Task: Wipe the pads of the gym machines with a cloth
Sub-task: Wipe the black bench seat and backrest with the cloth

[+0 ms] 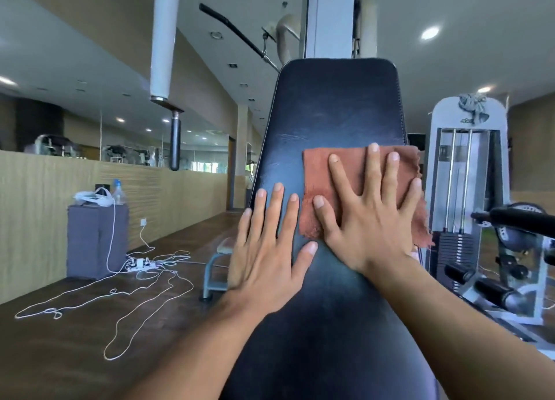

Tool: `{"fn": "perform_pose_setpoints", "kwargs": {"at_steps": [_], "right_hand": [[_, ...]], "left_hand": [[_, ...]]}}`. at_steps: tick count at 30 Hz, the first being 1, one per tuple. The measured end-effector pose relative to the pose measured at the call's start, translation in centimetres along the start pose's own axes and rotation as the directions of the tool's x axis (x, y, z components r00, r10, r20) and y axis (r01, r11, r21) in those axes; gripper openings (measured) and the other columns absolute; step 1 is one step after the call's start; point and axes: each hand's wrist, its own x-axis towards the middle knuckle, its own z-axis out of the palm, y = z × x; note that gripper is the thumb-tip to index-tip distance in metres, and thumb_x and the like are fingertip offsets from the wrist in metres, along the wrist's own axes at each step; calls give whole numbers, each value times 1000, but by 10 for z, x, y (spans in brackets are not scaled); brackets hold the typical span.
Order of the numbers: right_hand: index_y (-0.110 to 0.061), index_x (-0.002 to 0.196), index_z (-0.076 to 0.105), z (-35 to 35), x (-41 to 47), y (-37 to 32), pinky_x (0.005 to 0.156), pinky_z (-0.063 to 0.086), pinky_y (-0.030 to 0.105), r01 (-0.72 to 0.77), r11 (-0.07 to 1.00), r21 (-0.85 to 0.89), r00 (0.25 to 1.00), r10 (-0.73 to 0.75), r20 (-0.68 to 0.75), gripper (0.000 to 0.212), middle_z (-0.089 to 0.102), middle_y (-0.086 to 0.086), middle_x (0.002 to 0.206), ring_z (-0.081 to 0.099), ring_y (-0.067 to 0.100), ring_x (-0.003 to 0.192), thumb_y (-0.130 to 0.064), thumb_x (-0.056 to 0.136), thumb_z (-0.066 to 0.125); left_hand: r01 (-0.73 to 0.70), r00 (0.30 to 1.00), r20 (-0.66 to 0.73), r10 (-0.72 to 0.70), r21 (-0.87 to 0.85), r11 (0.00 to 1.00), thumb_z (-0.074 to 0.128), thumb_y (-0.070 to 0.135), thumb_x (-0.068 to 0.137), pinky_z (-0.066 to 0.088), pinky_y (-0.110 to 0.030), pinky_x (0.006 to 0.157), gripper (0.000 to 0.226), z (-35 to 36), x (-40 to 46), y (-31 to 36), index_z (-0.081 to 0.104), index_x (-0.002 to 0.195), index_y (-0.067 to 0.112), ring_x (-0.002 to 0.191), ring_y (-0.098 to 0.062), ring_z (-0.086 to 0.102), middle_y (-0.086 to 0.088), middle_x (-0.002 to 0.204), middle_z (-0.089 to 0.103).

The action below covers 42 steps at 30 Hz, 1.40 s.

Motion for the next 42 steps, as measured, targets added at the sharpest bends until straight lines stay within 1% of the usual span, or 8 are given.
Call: {"fn": "perform_pose_setpoints", "kwargs": {"at_steps": [10, 15, 20, 24, 28, 32, 35, 42], "right_hand": [[-43, 155, 24, 1, 22, -8, 115, 9, 68, 246, 966, -83, 969, -247, -3, 63, 8, 13, 167, 9, 39, 152, -63, 95, 27], [-44, 155, 20, -1, 44, -28, 115, 1, 68, 58, 998, -10, 998, -58, -31, 66, 3, 13, 167, 2, 38, 153, -64, 93, 26], [-46, 152, 30, -1, 75, -33, 116, 7, 67, 345, 936, -66, 937, -348, -39, 62, 13, 12, 166, 13, 38, 152, -65, 92, 31], [-49, 154, 14, -9, 108, -31, 115, -4, 66, 75, 997, -14, 996, -75, -38, 66, -4, 8, 168, -6, 35, 153, -71, 92, 24], [-50, 154, 12, -16, 123, -31, 116, -3, 68, 180, 981, -75, 984, -180, 11, 67, -5, 6, 168, -7, 35, 153, -75, 92, 19], [-49, 155, 7, -21, 114, -10, 116, -5, 68, -23, 1000, 4, 999, 23, 36, 69, -11, 7, 167, -12, 36, 152, -75, 92, 18], [-48, 155, 13, -15, 68, 1, 116, 5, 69, 136, 988, -79, 991, -135, 19, 67, -3, 8, 168, -3, 37, 153, -73, 93, 18], [-44, 155, 21, 3, -40, 21, 115, 13, 68, 147, 983, -106, 989, -143, 49, 66, 6, 10, 168, 5, 37, 153, -69, 94, 26]], "left_hand": [[14, 1000, 12, -14, 27, 1000, 25, 57, 99, 15, -46, 121, 73, 3, -1, 2, 26, 154, 8, 153, -28, 3, -12, 165, 12], [15, 1000, -22, -15, 16, 1000, 28, 56, 99, 20, -46, 119, 74, 7, -4, 0, 36, 149, 3, 153, -29, 11, -14, 163, 19], [10, 997, -80, -11, -13, 1000, 27, 58, 99, 24, -47, 117, 76, 10, -3, -2, 38, 149, 2, 151, -30, 19, -17, 159, 30], [1, 995, -96, -2, -17, 1000, 30, 58, 97, 23, -45, 117, 76, 7, -2, -1, 31, 153, 6, 151, -28, 18, -11, 163, 22], [7, 999, -49, -7, 5, 1000, 32, 58, 96, 21, -45, 117, 78, 6, -1, -2, 27, 154, 7, 153, -27, 12, -11, 165, 15], [14, 1000, -26, -14, 15, 1000, 33, 59, 96, 17, -44, 119, 79, 7, -3, -3, 23, 156, 8, 153, -26, 8, -10, 165, 12], [16, 1000, -3, -16, -1, 1000, 32, 59, 97, 17, -45, 120, 79, 5, -4, -2, 23, 156, 8, 153, -26, 7, -11, 165, 11], [-1, 1000, -20, 1, -35, 999, 28, 57, 98, 14, -45, 122, 77, 5, -6, -3, 22, 156, 6, 153, -27, 5, -11, 165, 11]]}}
